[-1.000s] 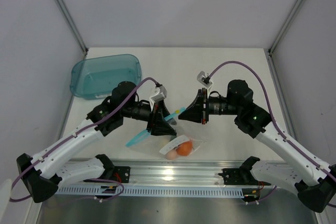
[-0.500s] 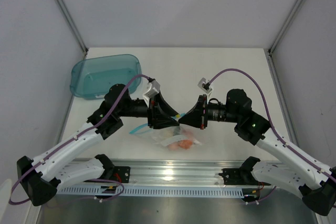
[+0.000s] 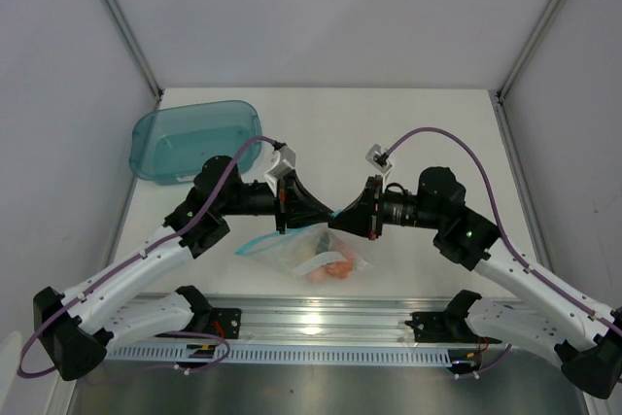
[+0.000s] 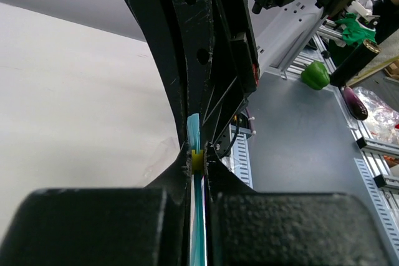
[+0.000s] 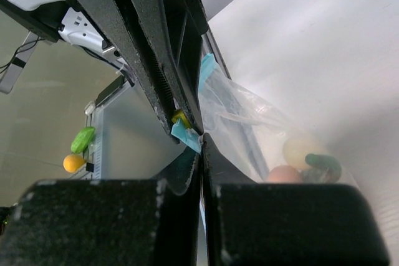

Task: Place the food in the zip-top bag and seal the zipper
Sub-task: Zip the zipper food storage bag at the center of the board.

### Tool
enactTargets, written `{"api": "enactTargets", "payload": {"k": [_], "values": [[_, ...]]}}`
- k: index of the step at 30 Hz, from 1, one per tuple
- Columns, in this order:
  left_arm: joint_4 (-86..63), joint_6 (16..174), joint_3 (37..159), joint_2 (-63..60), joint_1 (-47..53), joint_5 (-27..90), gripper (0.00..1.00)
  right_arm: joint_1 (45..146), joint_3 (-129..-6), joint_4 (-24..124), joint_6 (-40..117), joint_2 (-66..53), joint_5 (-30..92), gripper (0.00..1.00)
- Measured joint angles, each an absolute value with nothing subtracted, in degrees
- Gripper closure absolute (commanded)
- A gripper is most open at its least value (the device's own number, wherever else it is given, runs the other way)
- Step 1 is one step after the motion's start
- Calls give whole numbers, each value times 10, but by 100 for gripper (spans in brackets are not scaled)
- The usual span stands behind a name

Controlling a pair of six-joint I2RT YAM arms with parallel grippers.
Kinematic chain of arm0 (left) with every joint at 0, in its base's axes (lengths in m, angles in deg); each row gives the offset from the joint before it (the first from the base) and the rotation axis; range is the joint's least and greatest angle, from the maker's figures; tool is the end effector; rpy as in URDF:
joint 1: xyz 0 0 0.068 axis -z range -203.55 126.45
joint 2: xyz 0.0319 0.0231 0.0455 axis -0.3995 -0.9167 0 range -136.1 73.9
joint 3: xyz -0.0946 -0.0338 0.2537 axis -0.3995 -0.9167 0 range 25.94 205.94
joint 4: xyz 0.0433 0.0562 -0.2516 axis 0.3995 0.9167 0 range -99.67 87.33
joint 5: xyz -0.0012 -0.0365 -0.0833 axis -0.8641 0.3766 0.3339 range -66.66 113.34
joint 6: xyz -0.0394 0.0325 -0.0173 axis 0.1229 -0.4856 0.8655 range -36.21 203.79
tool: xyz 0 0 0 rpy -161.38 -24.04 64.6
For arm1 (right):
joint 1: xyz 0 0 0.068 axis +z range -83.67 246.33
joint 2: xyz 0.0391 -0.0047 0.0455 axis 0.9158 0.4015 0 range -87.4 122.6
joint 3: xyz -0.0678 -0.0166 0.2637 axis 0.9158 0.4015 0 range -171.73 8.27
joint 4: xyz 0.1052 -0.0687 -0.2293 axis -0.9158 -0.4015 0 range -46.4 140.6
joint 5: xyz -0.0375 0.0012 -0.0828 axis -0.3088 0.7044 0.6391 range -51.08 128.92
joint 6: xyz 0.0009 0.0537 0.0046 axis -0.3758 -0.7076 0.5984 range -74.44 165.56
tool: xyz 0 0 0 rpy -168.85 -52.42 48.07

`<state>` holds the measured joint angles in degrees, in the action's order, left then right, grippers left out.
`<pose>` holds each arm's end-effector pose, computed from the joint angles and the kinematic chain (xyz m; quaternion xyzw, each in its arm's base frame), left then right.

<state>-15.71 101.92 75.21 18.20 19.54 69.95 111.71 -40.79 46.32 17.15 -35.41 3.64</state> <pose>0.1428 -0.1690 0.3632 0.4131 0.5760 -0.5711 0.4140 0.1310 0.1621 0.3560 -0.3037 0.6775 0.5601 0.3675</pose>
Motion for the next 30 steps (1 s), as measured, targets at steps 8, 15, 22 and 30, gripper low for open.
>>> {"api": "enactTargets", "payload": {"k": [8,15,22,30], "values": [[-144,1012,752,190,195,670,99,1120,-394,480,135,-377,74,100],[-114,1002,752,196,194,649,99,1121,-376,497,100,-395,113,100],[-93,1002,749,196,193,645,99,1115,-353,519,66,-405,131,100],[-93,1014,743,186,185,678,99,1102,-361,519,93,-382,82,98]]}}
